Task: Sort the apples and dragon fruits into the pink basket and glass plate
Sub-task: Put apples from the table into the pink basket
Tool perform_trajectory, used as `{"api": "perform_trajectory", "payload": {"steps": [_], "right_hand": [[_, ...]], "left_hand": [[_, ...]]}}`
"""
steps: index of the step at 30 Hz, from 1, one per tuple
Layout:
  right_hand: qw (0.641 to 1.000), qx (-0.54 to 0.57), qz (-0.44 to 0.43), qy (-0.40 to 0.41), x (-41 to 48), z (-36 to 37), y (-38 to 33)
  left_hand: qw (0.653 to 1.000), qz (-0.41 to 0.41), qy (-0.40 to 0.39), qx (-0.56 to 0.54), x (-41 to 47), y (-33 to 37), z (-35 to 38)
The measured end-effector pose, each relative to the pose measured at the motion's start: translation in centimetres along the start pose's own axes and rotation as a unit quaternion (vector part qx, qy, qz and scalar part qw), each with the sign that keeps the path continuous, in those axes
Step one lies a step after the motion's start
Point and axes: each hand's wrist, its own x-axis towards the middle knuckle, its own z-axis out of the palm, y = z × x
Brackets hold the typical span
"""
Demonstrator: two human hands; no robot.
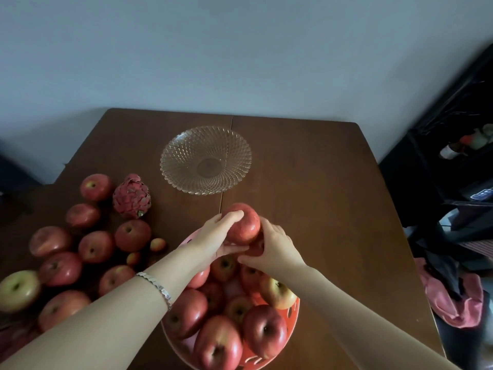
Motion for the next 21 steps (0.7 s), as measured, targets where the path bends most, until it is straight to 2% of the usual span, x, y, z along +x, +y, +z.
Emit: {"api": "perform_trajectory", "payload": {"steps": [2,3,6,11,14,17,21], "right_hand": [[0.998,-0.055,-0.017,-0.016,-0.2,0.5,0.6],[0.998,-0.059,-0.027,-0.014,-0.3,0.7,0.8],[0.999,-0.024,-0.032,-0.004,-0.4,0.9,1.2],[0.999,0.033,-0.028,0.016,-0.6,1.1,1.6],[0.998,0.044,-0.027,0.024,-0.7,1.5,1.7],[0.998,0.041,-0.029,0.03,-0.7,1.6,1.8],[0.999,0.026,-0.032,0.028,-0.5,1.5,2.0]], "left_hand": [[1.0,0.006,0.017,-0.026,0.0,0.3,-0.6],[0.999,0.017,0.041,-0.003,0.1,0.5,-1.2],[0.983,0.039,0.105,0.146,0.0,0.9,-2.4],[0.97,0.02,0.062,0.236,-0.2,-0.7,-2.2],[0.964,0.037,0.077,0.253,-0.1,-0.7,-1.7],[0.921,0.051,0.093,0.376,0.5,-0.2,-1.6],[0.892,0.034,0.054,0.448,0.2,-0.1,-2.0]]}}
